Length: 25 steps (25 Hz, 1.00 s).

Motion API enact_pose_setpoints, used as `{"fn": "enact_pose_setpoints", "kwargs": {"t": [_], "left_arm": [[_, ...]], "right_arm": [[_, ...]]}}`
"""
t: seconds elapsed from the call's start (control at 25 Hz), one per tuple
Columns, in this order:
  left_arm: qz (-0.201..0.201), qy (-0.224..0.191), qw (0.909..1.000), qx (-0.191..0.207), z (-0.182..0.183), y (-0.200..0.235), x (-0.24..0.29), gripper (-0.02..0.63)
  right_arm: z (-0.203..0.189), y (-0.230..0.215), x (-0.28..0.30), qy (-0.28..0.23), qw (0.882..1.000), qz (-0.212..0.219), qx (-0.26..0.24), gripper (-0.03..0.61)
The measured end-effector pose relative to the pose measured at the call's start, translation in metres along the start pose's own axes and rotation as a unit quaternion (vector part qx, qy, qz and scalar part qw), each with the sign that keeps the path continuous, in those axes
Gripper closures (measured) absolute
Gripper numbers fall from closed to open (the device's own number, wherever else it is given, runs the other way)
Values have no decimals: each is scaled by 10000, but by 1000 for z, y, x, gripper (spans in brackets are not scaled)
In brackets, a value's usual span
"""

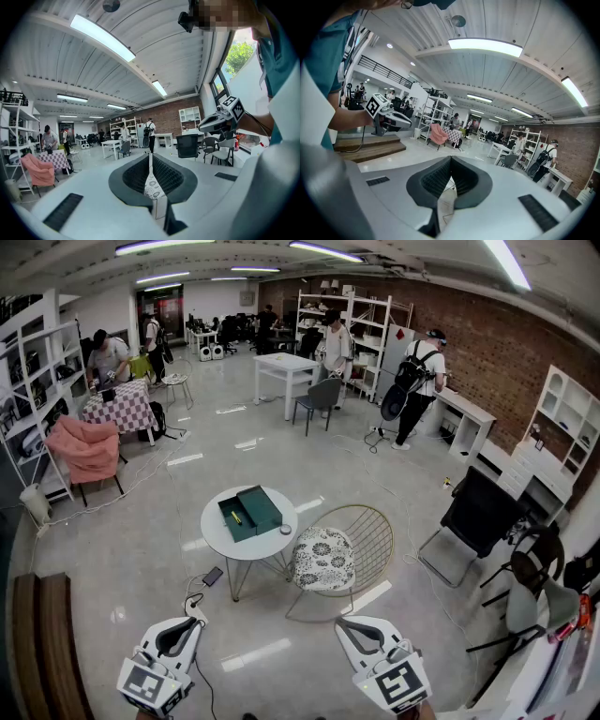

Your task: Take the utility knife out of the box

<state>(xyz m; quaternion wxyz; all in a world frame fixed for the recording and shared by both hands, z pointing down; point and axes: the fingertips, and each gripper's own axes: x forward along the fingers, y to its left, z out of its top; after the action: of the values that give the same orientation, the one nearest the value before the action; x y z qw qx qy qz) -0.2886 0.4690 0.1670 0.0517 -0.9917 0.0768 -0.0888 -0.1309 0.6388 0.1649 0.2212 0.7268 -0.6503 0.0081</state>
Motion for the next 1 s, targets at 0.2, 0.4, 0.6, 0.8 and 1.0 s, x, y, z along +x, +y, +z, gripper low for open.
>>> {"fn": "enact_pose_setpoints", "kwargs": {"t": [0.2, 0.4, 0.6, 0.8, 1.0], "left_arm": [[19, 8, 10000, -5, 7, 1, -7, 574], [-83, -7, 10000, -19, -7, 18, -9, 575], [-151, -13, 9999, -47, -14, 39, -16, 575], [-284, -35, 9996, -40, -18, 62, -26, 574], [-354, -61, 9993, -34, -23, 93, -43, 575]], "right_arm": [[7, 4, -3, 34, 10000, -2, 12, 541], [7, 15, 14, 90, 9999, -44, 30, 541], [18, 28, 31, -1, 9999, -93, 117, 541], [35, 44, 51, -51, 9996, -170, 199, 541], [53, 69, 76, -4, 9996, -260, 142, 541]]}}
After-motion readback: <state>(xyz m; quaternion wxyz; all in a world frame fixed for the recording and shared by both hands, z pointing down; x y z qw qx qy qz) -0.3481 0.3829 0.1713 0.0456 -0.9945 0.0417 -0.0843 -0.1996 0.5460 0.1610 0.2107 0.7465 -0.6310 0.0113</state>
